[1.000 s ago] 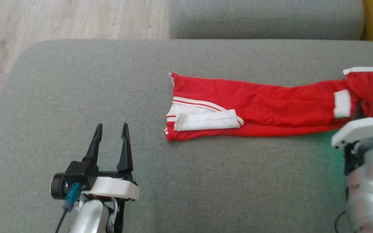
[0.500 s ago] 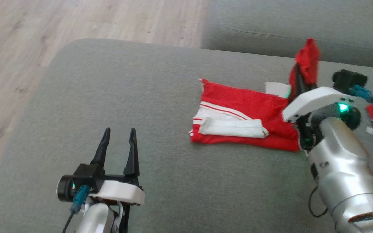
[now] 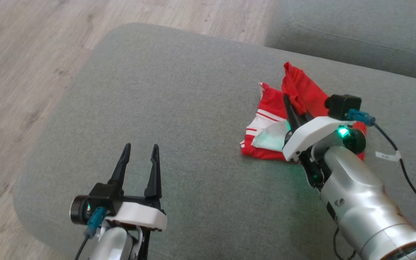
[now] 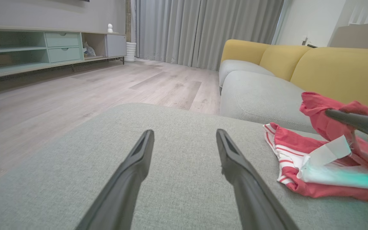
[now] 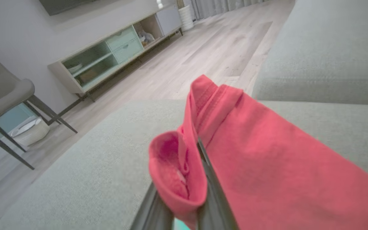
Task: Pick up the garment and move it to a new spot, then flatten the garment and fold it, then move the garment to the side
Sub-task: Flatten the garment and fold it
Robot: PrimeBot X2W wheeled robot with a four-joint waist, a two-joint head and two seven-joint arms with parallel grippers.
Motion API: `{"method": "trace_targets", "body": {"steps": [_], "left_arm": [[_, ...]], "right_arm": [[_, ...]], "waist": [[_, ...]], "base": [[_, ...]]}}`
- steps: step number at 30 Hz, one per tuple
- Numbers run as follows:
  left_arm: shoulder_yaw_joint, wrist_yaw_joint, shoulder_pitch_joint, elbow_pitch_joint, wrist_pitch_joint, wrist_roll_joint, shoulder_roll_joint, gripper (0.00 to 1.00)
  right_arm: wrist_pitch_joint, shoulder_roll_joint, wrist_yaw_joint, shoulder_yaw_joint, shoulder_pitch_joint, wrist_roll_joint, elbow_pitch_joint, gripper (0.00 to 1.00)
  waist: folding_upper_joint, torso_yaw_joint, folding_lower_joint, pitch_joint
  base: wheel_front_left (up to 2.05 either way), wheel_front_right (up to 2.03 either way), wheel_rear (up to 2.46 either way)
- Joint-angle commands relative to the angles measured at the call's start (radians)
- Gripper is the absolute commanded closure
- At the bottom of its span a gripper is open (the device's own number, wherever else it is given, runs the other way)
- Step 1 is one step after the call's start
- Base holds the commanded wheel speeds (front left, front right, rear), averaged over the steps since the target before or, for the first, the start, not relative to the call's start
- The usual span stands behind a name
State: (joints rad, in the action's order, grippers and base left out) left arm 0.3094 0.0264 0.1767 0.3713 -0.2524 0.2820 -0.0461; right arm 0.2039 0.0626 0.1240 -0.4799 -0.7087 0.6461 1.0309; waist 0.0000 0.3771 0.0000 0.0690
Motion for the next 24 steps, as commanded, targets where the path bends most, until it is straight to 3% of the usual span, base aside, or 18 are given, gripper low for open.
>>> {"method": "trace_targets", "body": {"steps": [1,11,13,19,24], "left_arm": [[-0.022,0.003,0.047,-0.031,-0.009,0.004,-0.004,0.00],[-0.002,0.008,0.053,-0.015,-0.009,0.016,-0.004,0.00],[0.002,0.006,0.056,-0.008,-0.009,0.018,-0.004,0.00],[0.021,-0.006,0.067,0.064,-0.004,0.030,-0.004,0.00],[0.010,-0.002,0.074,0.071,-0.007,0.037,-0.005,0.00]], "right_arm": [[0.016,-0.012,0.007,-0.032,-0.025,0.006,-0.011,1.00],[0.018,-0.012,0.007,-0.181,-0.020,0.065,0.023,1.00],[0.013,-0.012,0.007,-0.205,-0.016,0.084,0.016,0.00],[0.010,-0.012,0.007,-0.297,0.010,0.178,-0.075,0.00],[0.052,-0.012,0.007,-0.261,-0.012,0.182,-0.043,0.00]], "waist": [[0.0000,0.017,0.0000,0.015],[0.0000,0.024,0.0000,0.038],[0.0000,0.021,0.0000,0.039],[0.0000,-0.003,0.0000,0.035],[0.0000,-0.041,0.0000,0.012]], "base": [[0.00,0.00,0.00],[0.00,0.00,0.00],[0.00,0.00,0.00],[0.00,0.00,0.00],[0.00,0.00,0.00]]}}
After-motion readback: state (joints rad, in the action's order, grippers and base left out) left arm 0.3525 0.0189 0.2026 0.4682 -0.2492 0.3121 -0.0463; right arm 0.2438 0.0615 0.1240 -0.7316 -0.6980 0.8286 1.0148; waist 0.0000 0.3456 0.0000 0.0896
